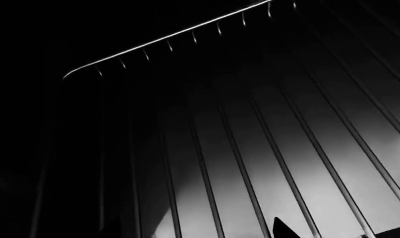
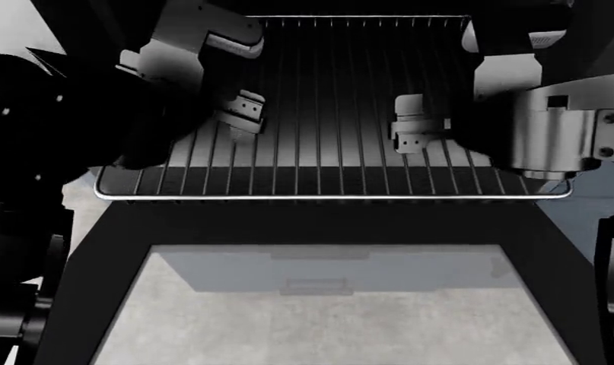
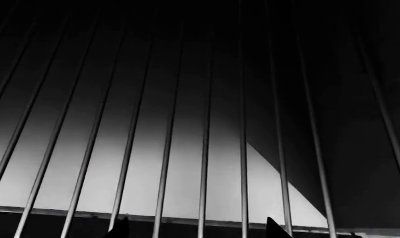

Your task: Fully slide the oven rack out.

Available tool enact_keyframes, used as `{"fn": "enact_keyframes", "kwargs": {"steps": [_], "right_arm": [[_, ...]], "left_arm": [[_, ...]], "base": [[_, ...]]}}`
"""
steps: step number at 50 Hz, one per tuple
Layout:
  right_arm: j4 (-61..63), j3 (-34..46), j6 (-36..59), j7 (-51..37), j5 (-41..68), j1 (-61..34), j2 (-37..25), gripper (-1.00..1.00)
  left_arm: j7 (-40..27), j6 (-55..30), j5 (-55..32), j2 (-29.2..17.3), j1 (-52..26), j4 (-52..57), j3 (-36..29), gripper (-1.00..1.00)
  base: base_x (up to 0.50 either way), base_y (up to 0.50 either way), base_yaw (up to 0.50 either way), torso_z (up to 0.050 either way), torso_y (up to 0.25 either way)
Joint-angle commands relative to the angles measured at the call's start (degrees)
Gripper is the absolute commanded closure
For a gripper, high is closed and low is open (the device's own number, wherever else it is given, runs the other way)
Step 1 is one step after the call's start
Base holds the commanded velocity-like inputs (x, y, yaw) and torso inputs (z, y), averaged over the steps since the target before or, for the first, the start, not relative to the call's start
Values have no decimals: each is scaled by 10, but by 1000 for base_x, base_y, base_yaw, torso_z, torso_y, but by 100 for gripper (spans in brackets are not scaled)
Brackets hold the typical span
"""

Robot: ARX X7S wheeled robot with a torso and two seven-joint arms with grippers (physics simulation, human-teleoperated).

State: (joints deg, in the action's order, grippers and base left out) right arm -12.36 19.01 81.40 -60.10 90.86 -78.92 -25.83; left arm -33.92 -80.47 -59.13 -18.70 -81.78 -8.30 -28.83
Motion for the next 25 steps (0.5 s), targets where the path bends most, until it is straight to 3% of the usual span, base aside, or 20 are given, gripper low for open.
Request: {"fn": "enact_keyframes", "kwargs": {"steps": [1, 5, 15, 25], "right_arm": [[62, 33, 12, -166, 274, 206, -60, -100], [91, 4, 2, -142, 254, 266, -84, -100], [167, -16, -13, -131, 254, 380, -120, -100], [222, -19, -31, -136, 281, 458, -143, -100]], "left_arm": [[-147, -87, -228, -62, 202, -74, 40, -100], [-195, -76, -297, -87, 256, -41, 63, -100], [-241, -50, -356, -127, 377, 6, 75, -100], [-226, -28, -362, -154, 473, 50, 71, -100]], "base": [[0, 0, 0, 0, -12], [-6, 0, 0, -5, -13], [-3, 0, 1, -7, -14], [0, 0, 0, -7, -17]]}}
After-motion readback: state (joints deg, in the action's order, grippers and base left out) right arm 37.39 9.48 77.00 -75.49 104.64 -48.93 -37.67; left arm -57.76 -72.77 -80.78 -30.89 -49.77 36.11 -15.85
